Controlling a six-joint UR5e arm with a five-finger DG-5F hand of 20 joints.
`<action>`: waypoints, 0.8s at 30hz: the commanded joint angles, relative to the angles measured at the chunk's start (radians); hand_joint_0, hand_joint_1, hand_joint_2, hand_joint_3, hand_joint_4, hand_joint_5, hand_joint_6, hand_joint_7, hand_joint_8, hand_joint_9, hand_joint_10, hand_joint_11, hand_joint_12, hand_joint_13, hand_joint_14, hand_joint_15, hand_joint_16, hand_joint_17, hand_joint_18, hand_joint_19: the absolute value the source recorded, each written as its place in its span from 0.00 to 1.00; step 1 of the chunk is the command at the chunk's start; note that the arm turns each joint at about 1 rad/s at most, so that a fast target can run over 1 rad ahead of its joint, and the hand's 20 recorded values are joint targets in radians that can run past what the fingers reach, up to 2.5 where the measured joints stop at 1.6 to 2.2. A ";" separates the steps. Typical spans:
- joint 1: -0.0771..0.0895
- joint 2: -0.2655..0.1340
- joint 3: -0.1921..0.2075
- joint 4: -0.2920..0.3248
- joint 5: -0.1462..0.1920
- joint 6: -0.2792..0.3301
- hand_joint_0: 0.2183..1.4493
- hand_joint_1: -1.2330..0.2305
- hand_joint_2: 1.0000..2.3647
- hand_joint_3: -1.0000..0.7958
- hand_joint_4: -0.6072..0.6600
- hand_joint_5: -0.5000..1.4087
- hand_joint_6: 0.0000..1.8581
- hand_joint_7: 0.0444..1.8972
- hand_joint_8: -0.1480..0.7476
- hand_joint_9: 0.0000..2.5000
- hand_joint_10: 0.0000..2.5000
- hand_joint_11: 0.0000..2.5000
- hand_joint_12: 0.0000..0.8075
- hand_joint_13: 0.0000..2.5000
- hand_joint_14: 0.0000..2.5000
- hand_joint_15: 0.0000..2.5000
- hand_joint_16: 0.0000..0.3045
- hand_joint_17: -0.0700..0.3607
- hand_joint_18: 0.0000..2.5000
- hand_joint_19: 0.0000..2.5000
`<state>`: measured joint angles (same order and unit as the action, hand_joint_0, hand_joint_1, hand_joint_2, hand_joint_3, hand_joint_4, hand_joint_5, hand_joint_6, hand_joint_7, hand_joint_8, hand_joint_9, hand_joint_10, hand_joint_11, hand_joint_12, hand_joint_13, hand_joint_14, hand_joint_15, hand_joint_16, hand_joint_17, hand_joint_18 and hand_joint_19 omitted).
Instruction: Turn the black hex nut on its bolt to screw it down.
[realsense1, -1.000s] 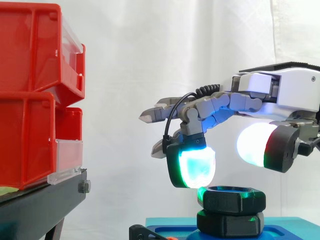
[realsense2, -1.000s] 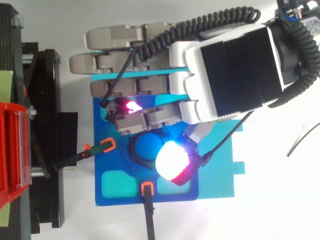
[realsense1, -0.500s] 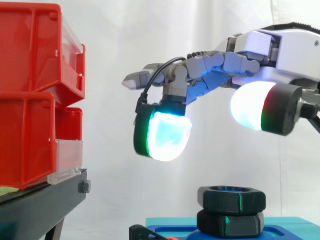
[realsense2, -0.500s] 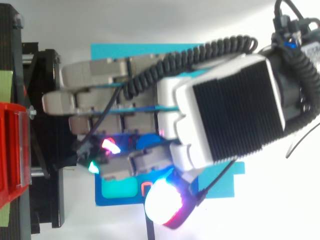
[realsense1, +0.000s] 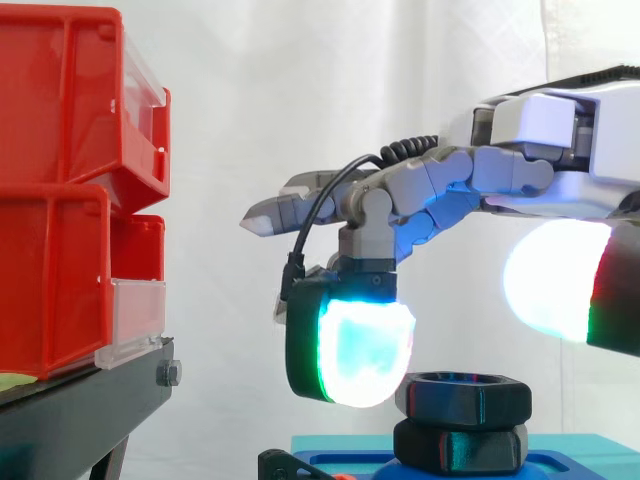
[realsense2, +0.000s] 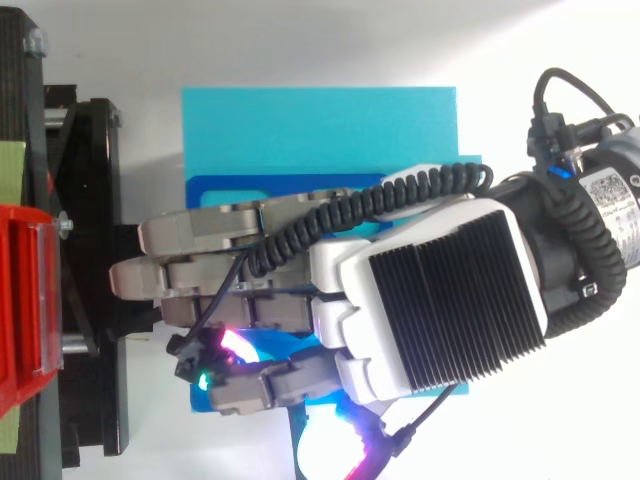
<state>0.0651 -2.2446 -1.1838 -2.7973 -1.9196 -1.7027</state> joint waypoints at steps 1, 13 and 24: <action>-0.001 0.000 0.000 -0.007 0.001 -0.002 0.23 0.69 0.00 0.28 0.51 0.25 0.27 0.64 0.36 0.28 0.00 0.02 0.36 0.09 0.00 0.00 0.14 0.38 0.02 0.03; -0.014 -0.001 -0.037 0.015 -0.001 -0.015 0.23 0.69 0.00 0.28 0.51 0.26 0.27 0.67 0.36 0.28 0.00 0.02 0.36 0.09 0.00 0.00 0.14 0.38 0.02 0.03; -0.033 -0.001 -0.036 0.021 -0.004 -0.023 0.23 0.69 0.00 0.28 0.51 0.26 0.27 0.70 0.36 0.28 0.00 0.02 0.36 0.09 0.00 0.00 0.13 0.38 0.02 0.03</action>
<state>0.0394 -2.2455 -1.2202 -2.7774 -1.9215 -1.7206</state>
